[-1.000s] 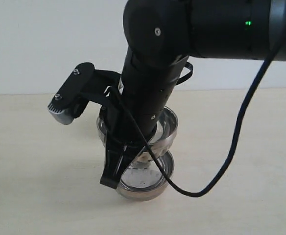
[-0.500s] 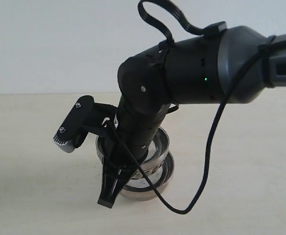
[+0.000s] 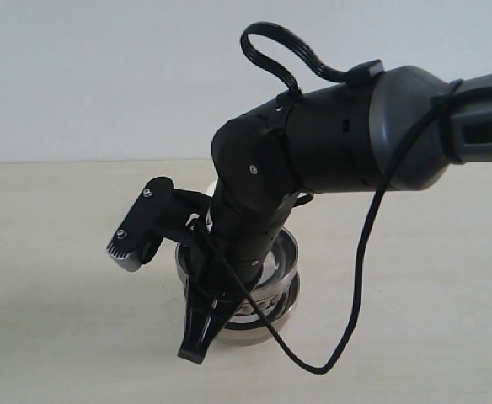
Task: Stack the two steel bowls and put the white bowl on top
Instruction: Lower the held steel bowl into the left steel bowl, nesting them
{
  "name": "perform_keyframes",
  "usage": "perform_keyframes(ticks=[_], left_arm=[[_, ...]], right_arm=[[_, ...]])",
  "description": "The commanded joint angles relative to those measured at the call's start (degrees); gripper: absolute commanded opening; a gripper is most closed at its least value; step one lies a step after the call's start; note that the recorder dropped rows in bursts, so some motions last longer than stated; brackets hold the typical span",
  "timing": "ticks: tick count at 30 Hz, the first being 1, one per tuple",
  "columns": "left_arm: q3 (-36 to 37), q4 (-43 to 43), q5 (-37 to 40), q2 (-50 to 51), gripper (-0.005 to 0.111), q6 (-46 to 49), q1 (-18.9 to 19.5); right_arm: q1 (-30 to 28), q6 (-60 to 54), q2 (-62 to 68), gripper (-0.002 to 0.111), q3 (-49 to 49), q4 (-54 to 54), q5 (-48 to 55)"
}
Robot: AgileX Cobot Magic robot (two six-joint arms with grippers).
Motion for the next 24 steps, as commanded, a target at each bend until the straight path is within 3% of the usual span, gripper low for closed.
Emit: perform_keyframes(ticks=[1,24], left_arm=[[0.2,0.0,-0.1,-0.1,0.004,-0.4,0.1],[0.2,0.0,-0.1,-0.1,0.004,-0.4,0.1]], right_arm=[[-0.3,0.5,-0.3,0.000,0.2,0.1,-0.7],[-0.3,0.7,-0.3,0.000,0.2,0.2,-0.3]])
